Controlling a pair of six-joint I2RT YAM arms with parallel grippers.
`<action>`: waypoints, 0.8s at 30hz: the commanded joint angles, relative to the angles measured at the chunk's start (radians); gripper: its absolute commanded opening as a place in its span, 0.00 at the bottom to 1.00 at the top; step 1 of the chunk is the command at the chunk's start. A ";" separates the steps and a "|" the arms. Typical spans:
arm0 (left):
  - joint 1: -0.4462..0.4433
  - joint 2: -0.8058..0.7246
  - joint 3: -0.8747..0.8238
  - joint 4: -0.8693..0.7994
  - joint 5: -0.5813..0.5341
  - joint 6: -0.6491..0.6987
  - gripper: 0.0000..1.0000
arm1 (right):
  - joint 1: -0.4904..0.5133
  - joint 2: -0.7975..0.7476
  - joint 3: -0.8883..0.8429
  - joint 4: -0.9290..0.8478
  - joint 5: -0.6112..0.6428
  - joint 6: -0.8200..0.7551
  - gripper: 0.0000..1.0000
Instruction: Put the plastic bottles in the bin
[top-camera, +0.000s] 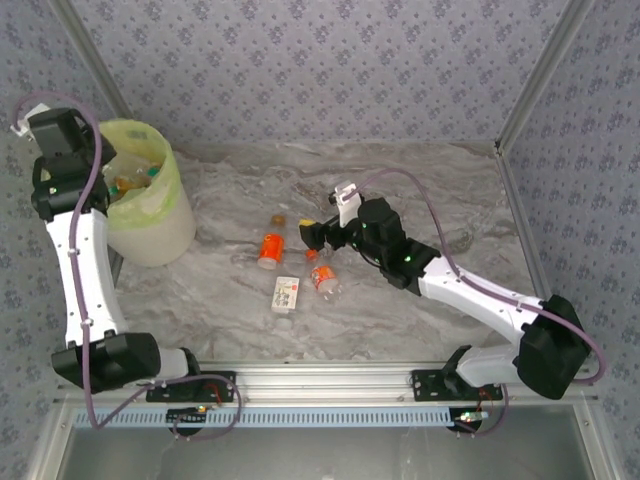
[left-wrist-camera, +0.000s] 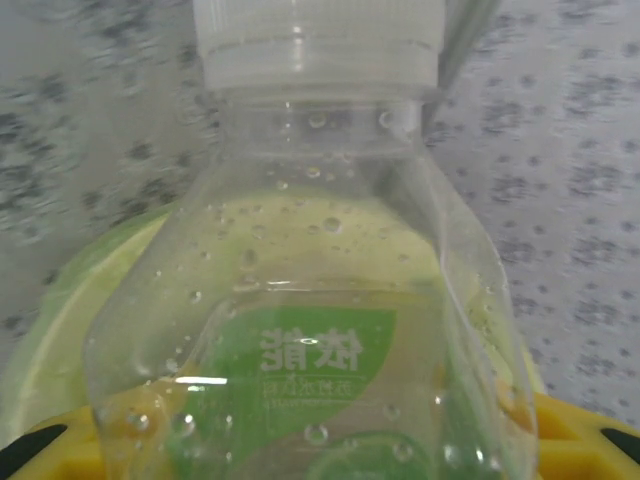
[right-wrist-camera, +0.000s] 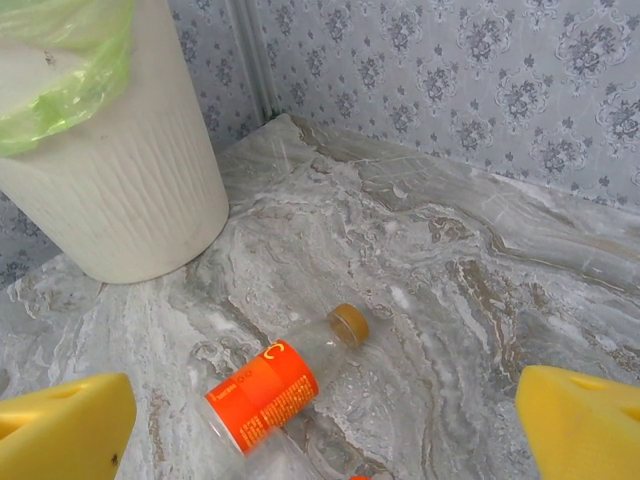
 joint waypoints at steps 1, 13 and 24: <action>0.047 0.015 -0.005 -0.053 0.000 -0.050 0.43 | 0.005 0.004 0.035 -0.032 0.003 0.000 1.00; 0.104 0.094 0.015 -0.119 0.134 -0.097 0.77 | 0.017 0.007 0.053 -0.054 -0.001 0.011 1.00; 0.080 0.042 0.035 -0.120 0.225 -0.039 0.88 | 0.021 0.007 0.052 -0.063 0.055 0.030 1.00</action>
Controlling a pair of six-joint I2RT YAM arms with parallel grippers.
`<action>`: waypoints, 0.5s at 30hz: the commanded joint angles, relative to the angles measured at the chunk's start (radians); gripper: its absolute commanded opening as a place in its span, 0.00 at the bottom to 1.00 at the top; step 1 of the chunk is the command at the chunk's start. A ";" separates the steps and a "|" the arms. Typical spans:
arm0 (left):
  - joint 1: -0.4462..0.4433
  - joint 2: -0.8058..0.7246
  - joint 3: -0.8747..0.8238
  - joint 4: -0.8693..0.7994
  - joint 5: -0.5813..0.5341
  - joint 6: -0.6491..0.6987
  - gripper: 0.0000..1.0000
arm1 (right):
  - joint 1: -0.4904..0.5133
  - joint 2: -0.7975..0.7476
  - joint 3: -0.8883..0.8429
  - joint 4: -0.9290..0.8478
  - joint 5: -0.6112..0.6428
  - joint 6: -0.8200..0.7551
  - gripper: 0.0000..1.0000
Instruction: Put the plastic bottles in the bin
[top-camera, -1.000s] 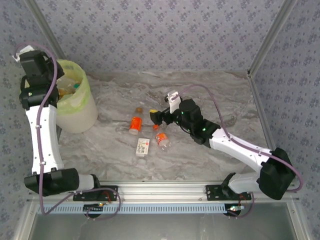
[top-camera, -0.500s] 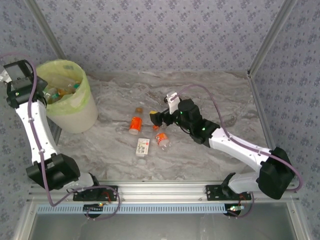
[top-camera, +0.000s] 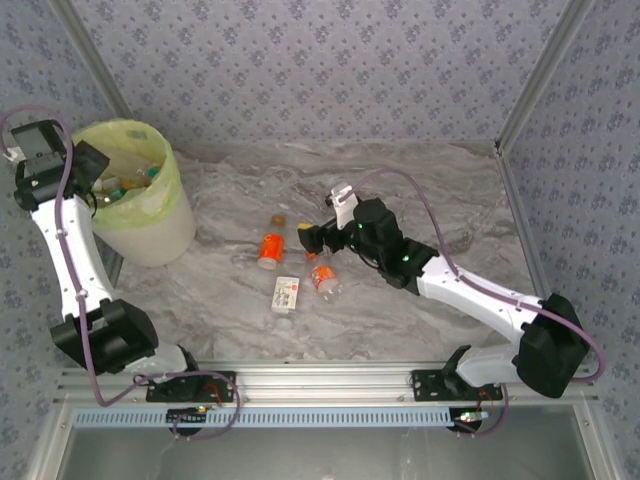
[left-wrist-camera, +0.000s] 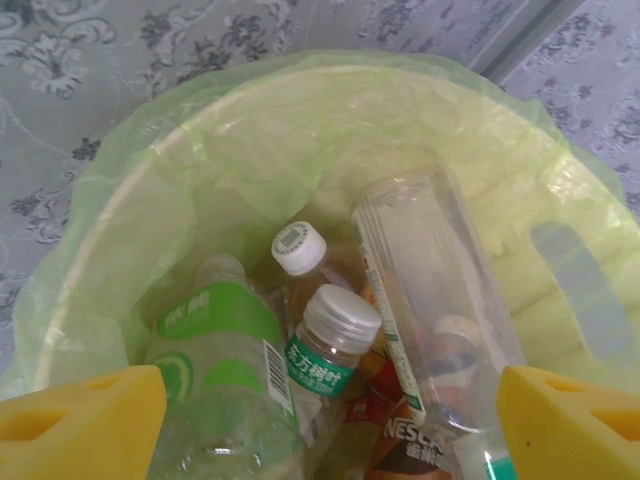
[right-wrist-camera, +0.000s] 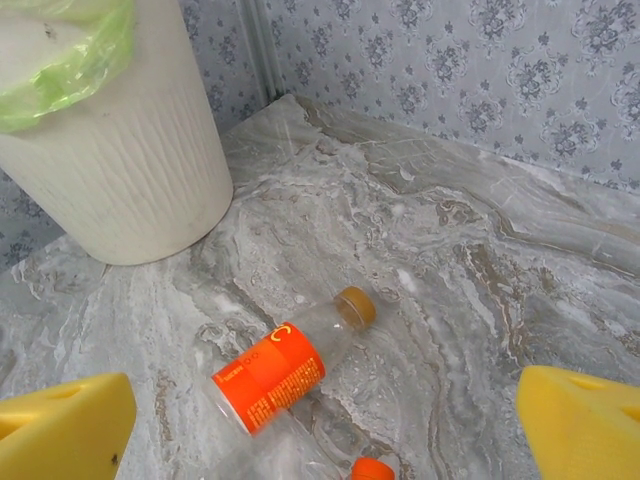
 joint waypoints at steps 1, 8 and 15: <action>-0.030 -0.069 0.015 0.004 0.048 0.034 0.90 | 0.008 -0.001 0.033 -0.019 0.049 0.029 1.00; -0.193 -0.147 -0.033 0.056 0.034 0.057 1.00 | 0.004 -0.006 0.028 -0.128 0.202 0.144 1.00; -0.376 -0.225 -0.176 0.191 0.085 0.056 0.99 | 0.005 -0.014 0.024 -0.286 0.212 0.221 1.00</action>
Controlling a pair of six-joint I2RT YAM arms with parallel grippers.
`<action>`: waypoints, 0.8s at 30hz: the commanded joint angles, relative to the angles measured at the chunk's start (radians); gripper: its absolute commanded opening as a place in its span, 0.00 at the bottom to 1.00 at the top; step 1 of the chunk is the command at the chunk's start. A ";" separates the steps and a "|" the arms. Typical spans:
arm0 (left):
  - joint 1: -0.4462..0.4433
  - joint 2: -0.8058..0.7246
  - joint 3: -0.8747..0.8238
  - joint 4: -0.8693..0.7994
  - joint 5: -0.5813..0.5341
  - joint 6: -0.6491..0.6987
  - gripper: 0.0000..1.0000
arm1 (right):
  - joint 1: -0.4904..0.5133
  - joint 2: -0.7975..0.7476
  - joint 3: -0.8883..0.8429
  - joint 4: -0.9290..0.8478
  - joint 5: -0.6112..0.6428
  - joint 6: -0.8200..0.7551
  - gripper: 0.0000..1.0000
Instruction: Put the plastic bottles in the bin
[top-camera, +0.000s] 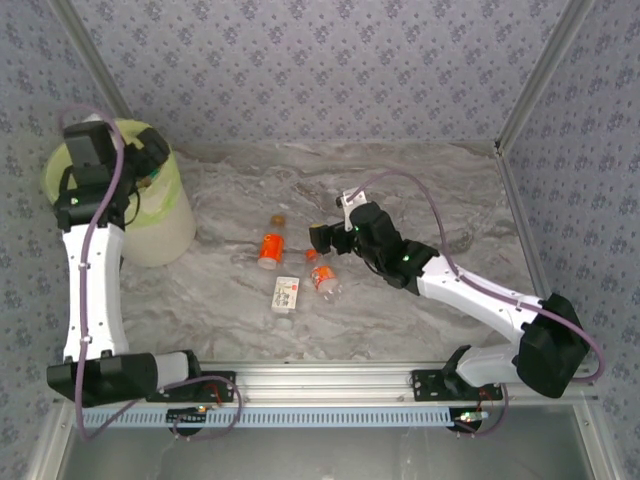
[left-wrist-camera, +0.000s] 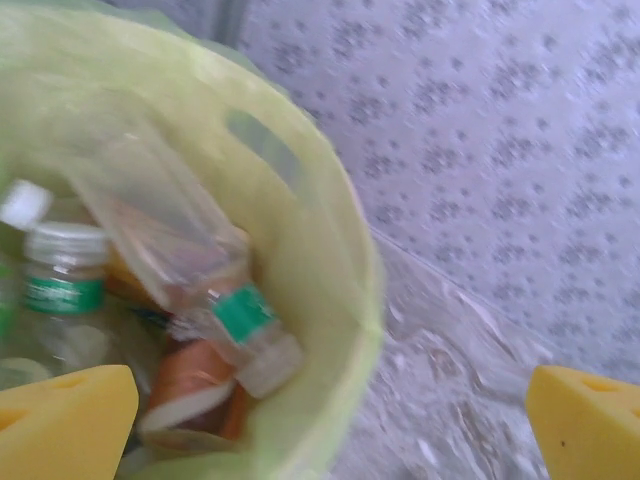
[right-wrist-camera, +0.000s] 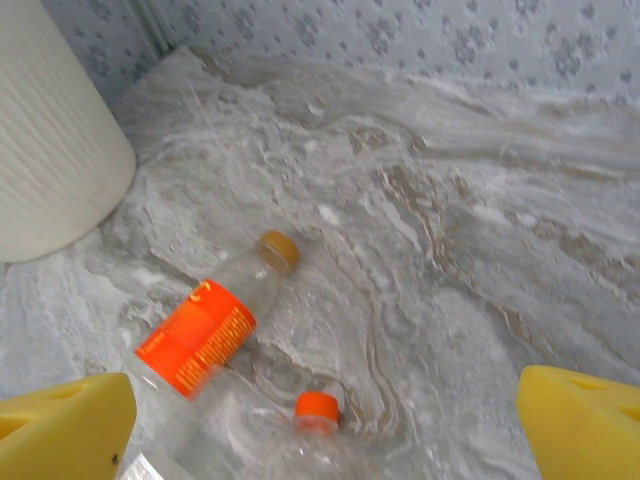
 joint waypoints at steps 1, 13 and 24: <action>-0.057 -0.029 -0.051 0.091 0.059 0.014 0.99 | 0.007 -0.020 0.018 -0.122 0.055 0.078 1.00; -0.169 -0.084 -0.197 0.190 0.187 0.017 0.99 | 0.046 -0.050 -0.093 -0.299 -0.079 0.082 1.00; -0.168 -0.101 -0.246 0.226 0.290 0.042 0.99 | 0.087 0.188 -0.044 -0.331 -0.156 0.082 0.93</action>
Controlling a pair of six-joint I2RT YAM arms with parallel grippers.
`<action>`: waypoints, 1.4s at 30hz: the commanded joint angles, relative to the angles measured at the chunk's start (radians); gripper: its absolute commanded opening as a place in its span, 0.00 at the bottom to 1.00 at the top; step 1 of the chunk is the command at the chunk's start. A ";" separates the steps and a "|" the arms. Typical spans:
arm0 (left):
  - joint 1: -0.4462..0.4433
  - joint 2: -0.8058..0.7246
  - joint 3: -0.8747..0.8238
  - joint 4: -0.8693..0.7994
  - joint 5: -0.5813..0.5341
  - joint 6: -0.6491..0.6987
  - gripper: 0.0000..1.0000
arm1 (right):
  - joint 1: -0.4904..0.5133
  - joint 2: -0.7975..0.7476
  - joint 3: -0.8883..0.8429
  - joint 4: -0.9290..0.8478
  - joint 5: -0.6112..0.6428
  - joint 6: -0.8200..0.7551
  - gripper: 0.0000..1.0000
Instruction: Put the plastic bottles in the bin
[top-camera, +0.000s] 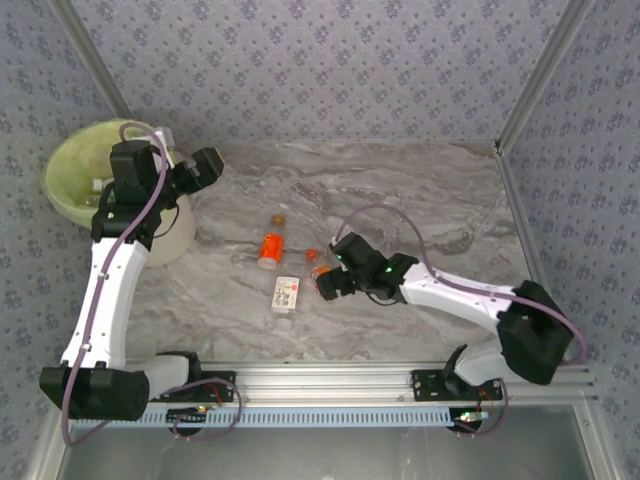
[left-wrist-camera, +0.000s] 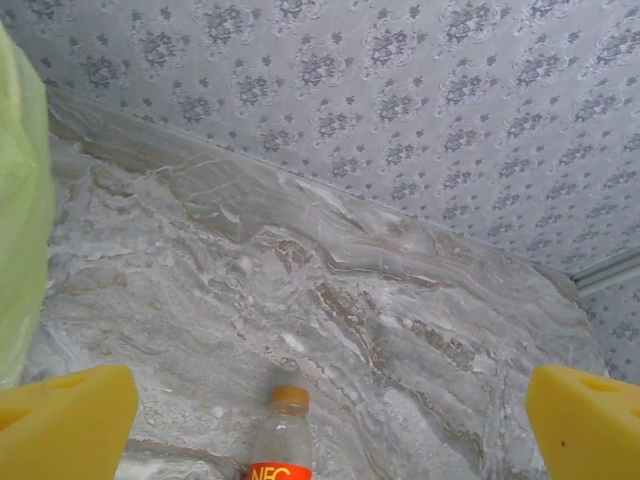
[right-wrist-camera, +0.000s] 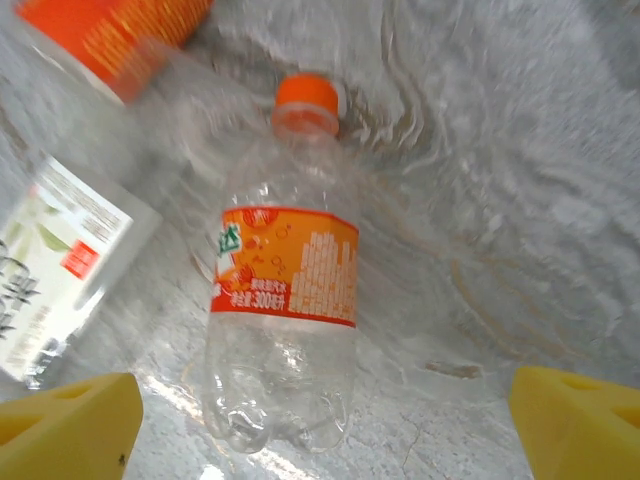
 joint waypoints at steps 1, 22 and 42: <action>-0.001 -0.030 -0.023 0.037 0.034 0.028 0.99 | 0.009 0.071 0.048 -0.055 -0.041 0.004 0.93; -0.001 0.011 -0.069 0.082 0.116 0.013 0.99 | 0.014 0.253 0.111 -0.027 0.027 -0.010 0.64; -0.235 0.178 -0.214 0.440 0.374 -0.276 0.99 | -0.014 -0.128 -0.101 0.336 0.027 -0.012 0.54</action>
